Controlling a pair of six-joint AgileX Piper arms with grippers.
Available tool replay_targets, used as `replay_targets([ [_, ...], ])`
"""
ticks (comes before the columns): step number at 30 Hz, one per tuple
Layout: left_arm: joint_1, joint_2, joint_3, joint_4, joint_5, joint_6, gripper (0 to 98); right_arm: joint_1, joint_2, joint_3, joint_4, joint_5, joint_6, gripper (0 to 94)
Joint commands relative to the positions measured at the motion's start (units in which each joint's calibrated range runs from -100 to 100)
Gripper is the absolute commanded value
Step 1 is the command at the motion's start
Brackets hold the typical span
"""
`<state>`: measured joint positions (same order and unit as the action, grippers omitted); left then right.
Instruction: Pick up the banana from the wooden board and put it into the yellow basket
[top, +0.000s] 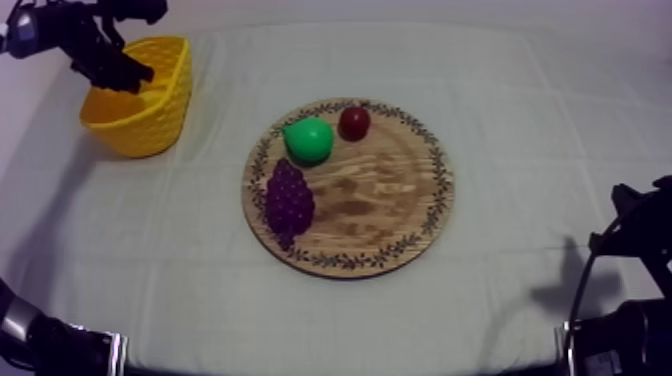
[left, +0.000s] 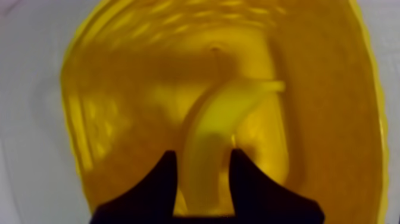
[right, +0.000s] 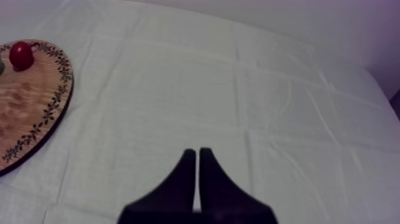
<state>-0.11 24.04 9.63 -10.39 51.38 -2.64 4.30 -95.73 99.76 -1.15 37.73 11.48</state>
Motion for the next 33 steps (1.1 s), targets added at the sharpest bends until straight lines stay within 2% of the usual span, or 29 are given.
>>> replay_targets([
  [1,0.3,-1.7,2.5,0.02,-1.9,0.0,21.4,0.0,0.0,0.0,0.0,0.0,0.0,0.3],
  [4,0.9,-5.0,6.7,0.19,-4.6,0.1,9.0,0.0,0.0,0.0,0.0,0.0,0.0,0.3],
  [8,2.2,-10.3,12.0,0.50,-5.9,0.4,2.2,0.0,0.0,0.0,0.0,0.0,0.0,0.3],
  [12,3.9,-16.8,17.1,1.79,-6.1,0.4,0.5,0.0,0.0,0.0,0.0,0.0,0.0,0.3],
  [18,7.4,-29.8,26.1,3.30,-5.8,2.9,0.1,0.0,0.0,0.0,0.0,0.0,0.0,0.3],
  [22,9.6,-38.8,32.5,4.63,-6.0,3.3,0.0,0.0,0.0,0.0,0.0,0.0,0.0,0.3],
  [27,10.6,-51.1,44.9,6.81,-11.6,2.2,0.0,0.0,0.0,0.0,0.0,0.0,0.0,0.3],
  [33,9.7,-66.4,59.0,7.49,-16.9,2.0,0.0,0.0,0.0,0.0,0.0,0.0,0.0,0.3],
])
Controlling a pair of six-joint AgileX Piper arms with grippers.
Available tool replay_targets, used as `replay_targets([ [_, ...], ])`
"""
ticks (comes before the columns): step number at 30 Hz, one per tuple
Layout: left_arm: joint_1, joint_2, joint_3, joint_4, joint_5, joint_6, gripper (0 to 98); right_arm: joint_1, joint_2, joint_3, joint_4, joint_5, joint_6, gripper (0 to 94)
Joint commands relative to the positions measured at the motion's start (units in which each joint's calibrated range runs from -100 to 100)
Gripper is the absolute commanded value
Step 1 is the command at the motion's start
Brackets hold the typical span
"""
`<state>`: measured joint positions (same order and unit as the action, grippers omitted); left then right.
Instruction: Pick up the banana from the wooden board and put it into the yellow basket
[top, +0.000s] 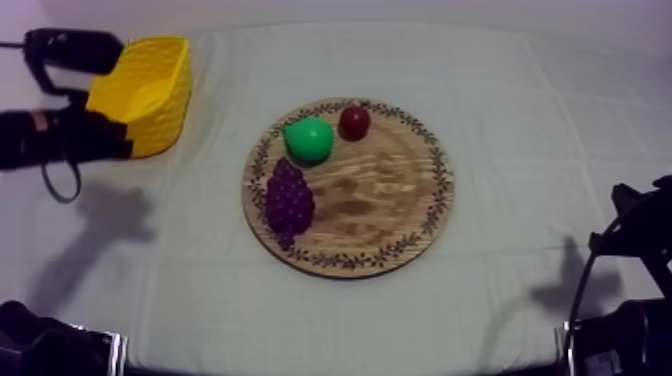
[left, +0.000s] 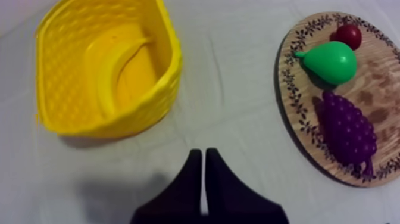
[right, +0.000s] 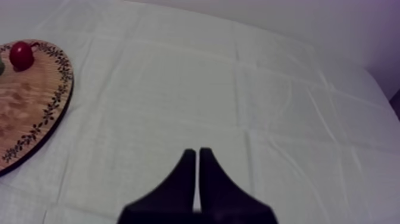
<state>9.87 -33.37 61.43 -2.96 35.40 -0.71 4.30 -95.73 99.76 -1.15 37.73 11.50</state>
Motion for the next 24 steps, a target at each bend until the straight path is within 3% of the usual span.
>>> replay_targets([
  [1,-0.7,-11.3,9.0,0.09,-1.4,0.2,0.0,0.0,0.0,0.0,0.0,0.0,0.0,0.3],
  [14,-4.1,-40.2,28.1,-0.27,-4.6,3.9,0.0,0.0,0.0,0.0,0.0,0.0,0.0,0.3],
  [19,-4.8,-50.0,34.1,-1.64,-2.9,5.3,0.0,0.0,0.0,0.0,0.0,0.0,0.0,0.3],
  [24,-5.4,-57.7,36.4,-2.07,0.7,4.3,0.0,0.0,0.0,0.0,0.0,0.0,0.0,0.3],
])
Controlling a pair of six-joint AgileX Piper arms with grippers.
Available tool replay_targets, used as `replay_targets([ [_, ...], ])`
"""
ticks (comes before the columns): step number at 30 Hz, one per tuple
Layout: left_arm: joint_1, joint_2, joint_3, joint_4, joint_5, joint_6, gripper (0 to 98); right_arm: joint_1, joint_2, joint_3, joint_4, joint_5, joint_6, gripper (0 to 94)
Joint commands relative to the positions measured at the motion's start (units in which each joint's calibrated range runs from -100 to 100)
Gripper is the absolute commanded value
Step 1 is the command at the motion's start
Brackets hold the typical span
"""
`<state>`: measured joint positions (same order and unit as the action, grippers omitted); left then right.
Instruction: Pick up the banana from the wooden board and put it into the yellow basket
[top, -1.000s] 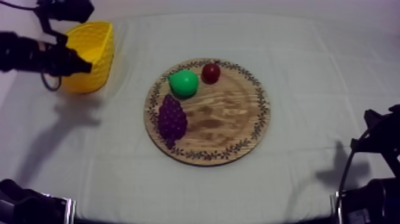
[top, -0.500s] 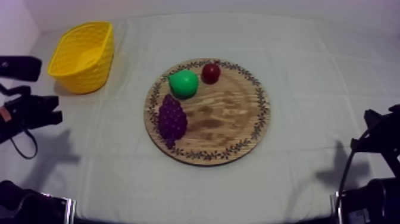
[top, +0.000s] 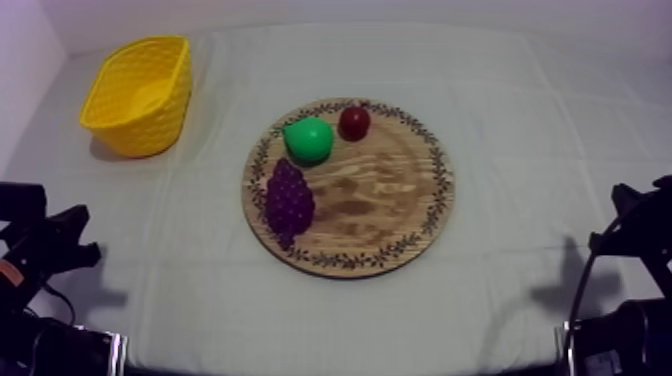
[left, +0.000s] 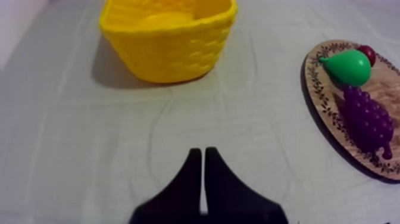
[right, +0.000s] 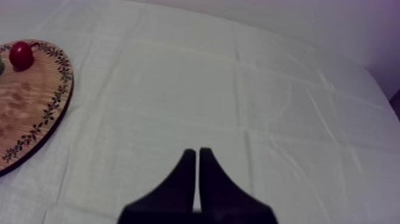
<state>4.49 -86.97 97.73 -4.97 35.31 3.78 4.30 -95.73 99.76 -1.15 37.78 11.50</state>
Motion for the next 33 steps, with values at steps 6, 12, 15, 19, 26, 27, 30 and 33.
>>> replay_targets([
  [6,-0.2,-10.9,-0.5,1.13,5.3,-2.3,0.1,0.0,0.0,0.0,0.0,0.0,0.0,0.3],
  [12,-0.3,-12.8,-0.7,2.31,6.2,-1.5,0.1,0.0,0.0,0.0,0.0,0.0,0.0,0.3],
  [15,-0.4,-12.9,0.5,2.60,2.4,5.1,0.1,0.0,0.0,0.0,0.0,0.0,0.0,0.3],
  [19,-0.4,-13.0,1.7,2.71,-1.6,10.9,0.1,0.0,0.0,0.0,0.0,0.0,0.0,0.3],
  [26,-0.4,-13.0,2.0,2.74,-2.8,8.0,0.1,0.0,0.0,0.0,0.0,0.0,0.0,0.3],
  [27,-0.4,-13.0,2.0,2.74,-2.8,7.6,0.1,0.0,0.0,0.0,0.0,0.0,0.0,0.3],
  [30,-0.4,-13.0,2.0,2.75,-2.9,7.1,0.1,0.0,0.0,0.0,0.0,0.0,0.0,0.3],
  [33,-0.4,-13.0,2.0,2.75,-2.9,7.0,0.1,0.0,0.0,0.0,0.0,0.0,0.0,0.3],
])
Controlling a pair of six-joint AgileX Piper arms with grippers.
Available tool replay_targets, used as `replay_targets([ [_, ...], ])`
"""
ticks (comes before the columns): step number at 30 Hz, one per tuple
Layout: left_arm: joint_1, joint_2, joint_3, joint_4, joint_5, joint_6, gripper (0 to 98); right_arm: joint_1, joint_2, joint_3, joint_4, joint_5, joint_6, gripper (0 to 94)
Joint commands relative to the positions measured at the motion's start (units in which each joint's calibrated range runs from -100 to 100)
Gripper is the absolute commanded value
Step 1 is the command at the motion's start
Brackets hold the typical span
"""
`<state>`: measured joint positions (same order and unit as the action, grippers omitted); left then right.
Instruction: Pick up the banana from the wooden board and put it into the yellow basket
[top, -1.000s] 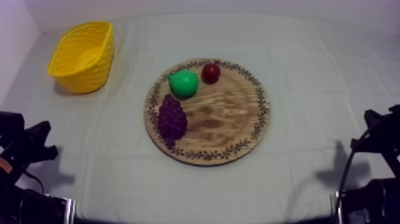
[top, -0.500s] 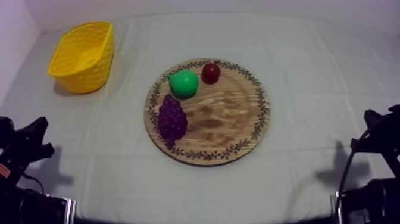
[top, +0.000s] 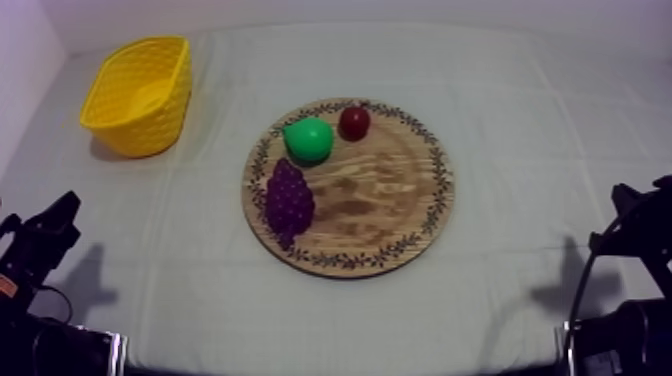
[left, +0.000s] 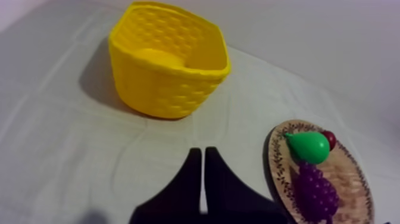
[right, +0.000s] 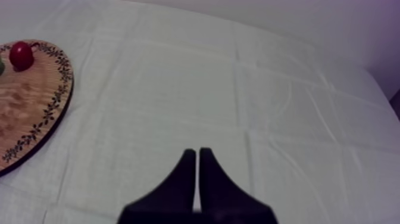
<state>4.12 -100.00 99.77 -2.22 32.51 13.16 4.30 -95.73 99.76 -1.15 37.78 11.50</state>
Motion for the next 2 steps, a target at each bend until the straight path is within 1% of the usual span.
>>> replay_targets([
  [1,0.0,0.0,0.0,-0.01,-0.1,-2.4,0.1,0.0,0.0,0.0,0.0,0.0,0.0,0.3],
  [2,0.0,0.0,0.0,-0.01,-0.1,-2.4,0.1,0.0,0.0,0.0,0.0,0.0,0.0,0.3],
])
